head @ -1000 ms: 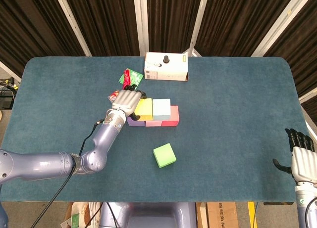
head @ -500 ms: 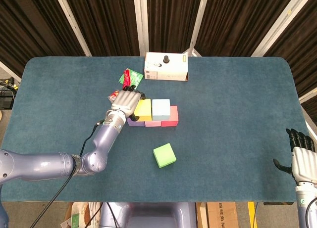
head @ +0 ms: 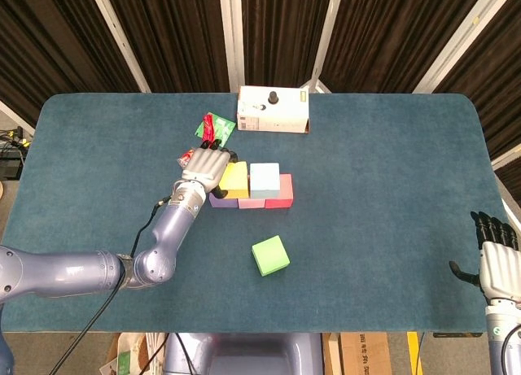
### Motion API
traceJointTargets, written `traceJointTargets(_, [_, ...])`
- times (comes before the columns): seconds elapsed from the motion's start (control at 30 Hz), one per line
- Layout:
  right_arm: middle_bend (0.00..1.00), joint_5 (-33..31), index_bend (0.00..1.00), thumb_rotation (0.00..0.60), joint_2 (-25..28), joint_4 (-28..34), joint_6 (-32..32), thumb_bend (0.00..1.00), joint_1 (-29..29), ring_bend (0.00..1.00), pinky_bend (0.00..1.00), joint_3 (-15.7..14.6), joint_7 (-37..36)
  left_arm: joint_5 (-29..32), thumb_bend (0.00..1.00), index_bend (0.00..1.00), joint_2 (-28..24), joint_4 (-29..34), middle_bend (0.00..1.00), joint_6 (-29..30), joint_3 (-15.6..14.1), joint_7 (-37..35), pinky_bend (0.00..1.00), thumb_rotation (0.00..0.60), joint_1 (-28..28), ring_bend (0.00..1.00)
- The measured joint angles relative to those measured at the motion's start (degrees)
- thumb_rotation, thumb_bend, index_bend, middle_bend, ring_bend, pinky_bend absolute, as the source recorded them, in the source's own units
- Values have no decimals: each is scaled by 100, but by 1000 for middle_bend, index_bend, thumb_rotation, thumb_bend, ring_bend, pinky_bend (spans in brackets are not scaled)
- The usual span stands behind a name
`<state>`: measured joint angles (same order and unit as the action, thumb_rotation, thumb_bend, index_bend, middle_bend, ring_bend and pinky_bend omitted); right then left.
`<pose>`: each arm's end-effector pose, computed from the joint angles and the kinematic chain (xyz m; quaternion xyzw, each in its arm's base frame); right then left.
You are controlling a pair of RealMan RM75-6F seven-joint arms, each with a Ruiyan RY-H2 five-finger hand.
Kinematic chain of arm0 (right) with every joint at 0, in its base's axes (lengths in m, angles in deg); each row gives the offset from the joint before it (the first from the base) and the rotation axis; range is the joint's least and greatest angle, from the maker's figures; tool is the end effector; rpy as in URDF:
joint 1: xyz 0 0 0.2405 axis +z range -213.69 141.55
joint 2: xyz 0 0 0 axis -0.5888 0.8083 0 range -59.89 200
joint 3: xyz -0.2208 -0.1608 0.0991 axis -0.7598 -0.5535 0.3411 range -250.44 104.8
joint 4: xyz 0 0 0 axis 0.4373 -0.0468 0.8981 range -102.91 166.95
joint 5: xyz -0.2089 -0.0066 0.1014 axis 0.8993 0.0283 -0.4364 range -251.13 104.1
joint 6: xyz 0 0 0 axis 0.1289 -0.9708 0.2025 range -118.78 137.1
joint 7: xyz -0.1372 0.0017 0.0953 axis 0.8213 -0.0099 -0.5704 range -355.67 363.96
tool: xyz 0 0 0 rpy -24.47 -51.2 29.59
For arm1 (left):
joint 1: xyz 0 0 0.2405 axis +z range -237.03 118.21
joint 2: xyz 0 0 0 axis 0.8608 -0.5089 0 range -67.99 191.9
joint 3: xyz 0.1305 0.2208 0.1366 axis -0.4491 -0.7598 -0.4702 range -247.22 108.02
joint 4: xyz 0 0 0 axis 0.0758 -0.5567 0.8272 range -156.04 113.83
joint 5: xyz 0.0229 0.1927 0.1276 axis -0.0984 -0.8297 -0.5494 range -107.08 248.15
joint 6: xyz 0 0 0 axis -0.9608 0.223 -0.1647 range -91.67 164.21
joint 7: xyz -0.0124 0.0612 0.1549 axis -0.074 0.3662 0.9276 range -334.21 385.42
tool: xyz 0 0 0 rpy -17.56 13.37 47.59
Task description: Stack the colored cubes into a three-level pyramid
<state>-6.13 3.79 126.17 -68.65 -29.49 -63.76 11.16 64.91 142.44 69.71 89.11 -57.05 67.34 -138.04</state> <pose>-0.3793 -0.2366 0.1513 0.5129 -0.4550 0.3262 0.6508 -0.0080 0.4739 -0.0100 -0.7405 -0.4178 -0.2761 0.4481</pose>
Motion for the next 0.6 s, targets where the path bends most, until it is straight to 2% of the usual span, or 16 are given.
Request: traceJointTargets(0.6, [83, -56, 74, 600, 19, 52, -7, 241, -14, 0, 0, 15, 18, 104, 358, 272, -74, 135, 186, 64, 16, 77, 0, 600, -20, 0])
